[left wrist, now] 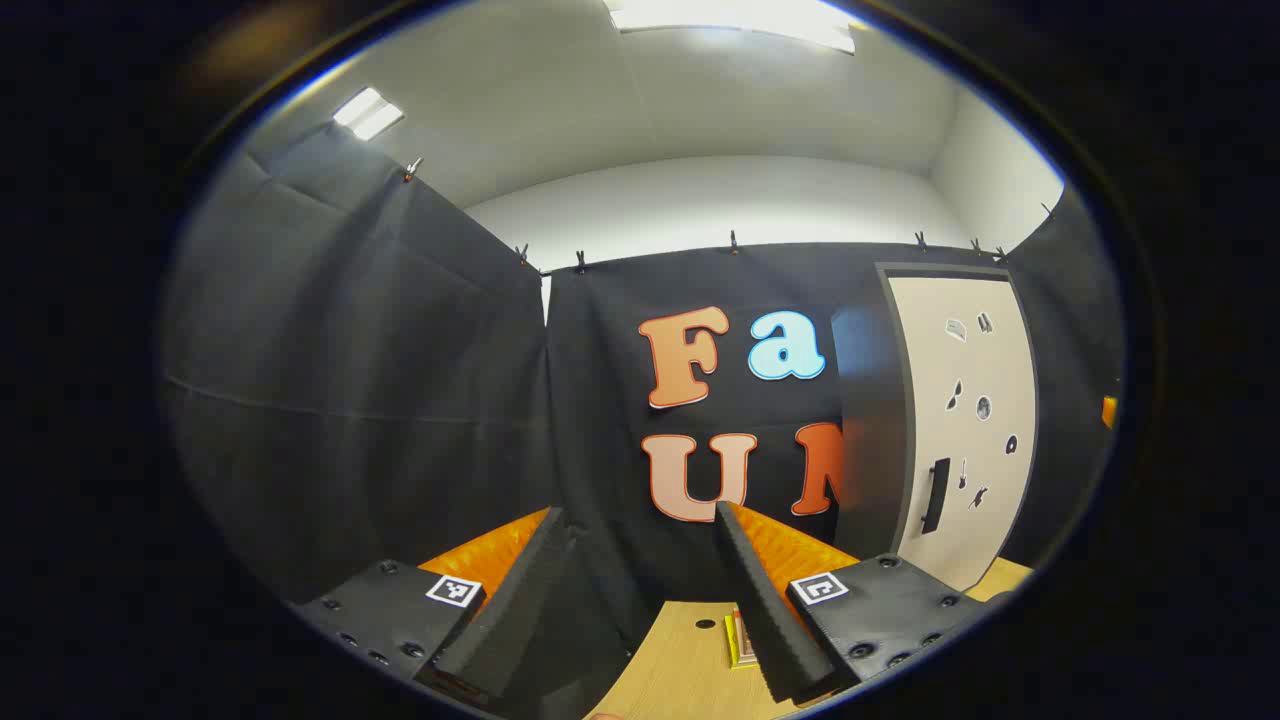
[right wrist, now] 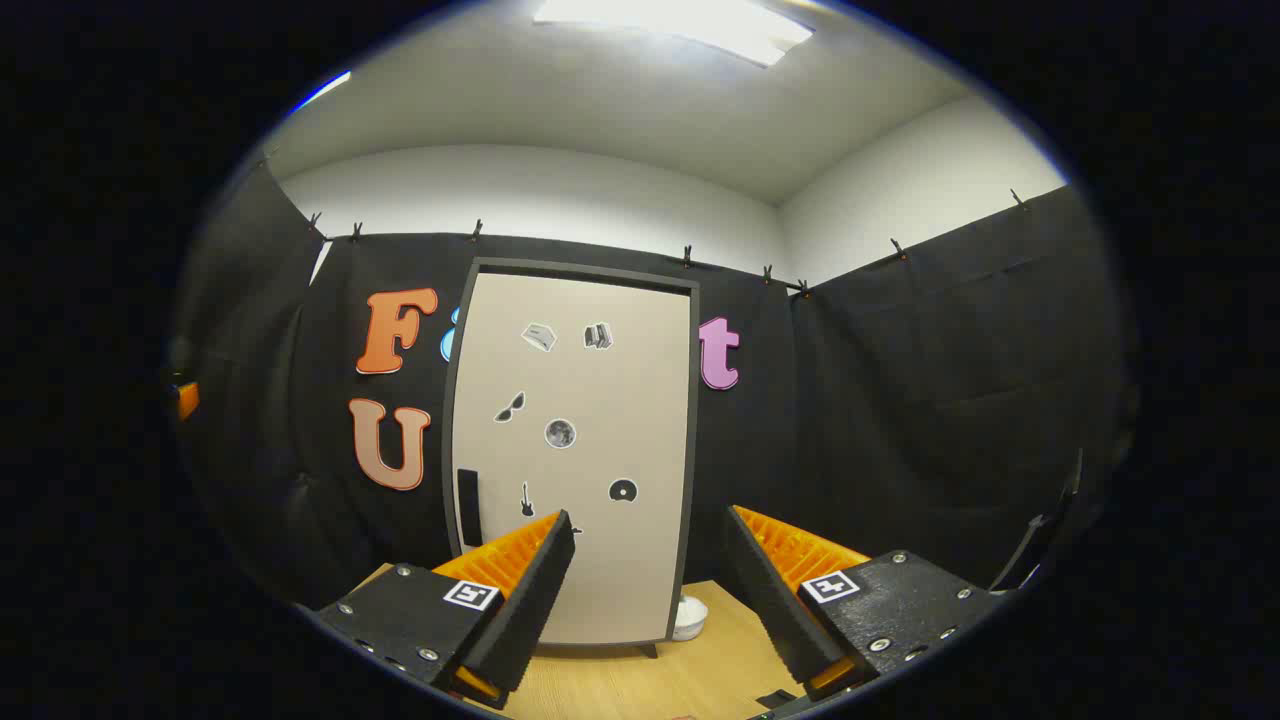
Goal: Open the cabinet door with the right hand, grasp the bottle in the cabinet with the left hand and place it on the coaster, then close the cabinet door with the right hand.
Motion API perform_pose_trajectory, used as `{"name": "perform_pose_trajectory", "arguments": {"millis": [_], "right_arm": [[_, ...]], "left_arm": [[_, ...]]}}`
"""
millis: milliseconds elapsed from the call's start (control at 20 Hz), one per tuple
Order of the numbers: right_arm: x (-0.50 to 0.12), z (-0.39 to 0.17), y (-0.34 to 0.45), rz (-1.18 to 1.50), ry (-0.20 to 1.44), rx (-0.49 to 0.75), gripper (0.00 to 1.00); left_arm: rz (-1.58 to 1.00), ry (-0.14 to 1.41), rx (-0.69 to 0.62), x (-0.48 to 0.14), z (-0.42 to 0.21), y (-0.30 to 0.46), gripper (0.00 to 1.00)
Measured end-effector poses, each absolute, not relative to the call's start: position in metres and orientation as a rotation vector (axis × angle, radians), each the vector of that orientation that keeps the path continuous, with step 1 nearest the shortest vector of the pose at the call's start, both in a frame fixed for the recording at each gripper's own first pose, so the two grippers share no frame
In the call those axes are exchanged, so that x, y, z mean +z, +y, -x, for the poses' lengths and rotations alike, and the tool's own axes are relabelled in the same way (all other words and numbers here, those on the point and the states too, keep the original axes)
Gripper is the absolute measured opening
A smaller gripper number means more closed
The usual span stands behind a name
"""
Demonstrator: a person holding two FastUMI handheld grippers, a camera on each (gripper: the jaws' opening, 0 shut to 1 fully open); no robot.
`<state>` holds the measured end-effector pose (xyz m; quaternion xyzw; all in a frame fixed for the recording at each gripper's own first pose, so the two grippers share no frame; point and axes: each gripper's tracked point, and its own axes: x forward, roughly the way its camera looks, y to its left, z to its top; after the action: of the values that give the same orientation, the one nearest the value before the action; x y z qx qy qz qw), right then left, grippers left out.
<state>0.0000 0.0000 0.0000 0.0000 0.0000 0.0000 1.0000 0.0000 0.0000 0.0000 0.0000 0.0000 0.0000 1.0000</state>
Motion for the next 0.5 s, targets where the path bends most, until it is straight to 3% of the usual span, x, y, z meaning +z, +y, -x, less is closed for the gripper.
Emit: {"name": "perform_pose_trajectory", "arguments": {"millis": [350, 500], "right_arm": [[0.0011, 0.0018, 0.0, 0.016, 0.001, -0.01, 0.94], [0.0005, 0.0014, 0.0009, 0.029, 0.004, -0.012, 0.94]], "left_arm": [[-0.004, 0.0, -0.012, -0.0016, -0.0021, -0.0024, 0.99], [-0.003, -0.002, -0.014, -0.0001, -0.0029, -0.0034, 0.96]]}}
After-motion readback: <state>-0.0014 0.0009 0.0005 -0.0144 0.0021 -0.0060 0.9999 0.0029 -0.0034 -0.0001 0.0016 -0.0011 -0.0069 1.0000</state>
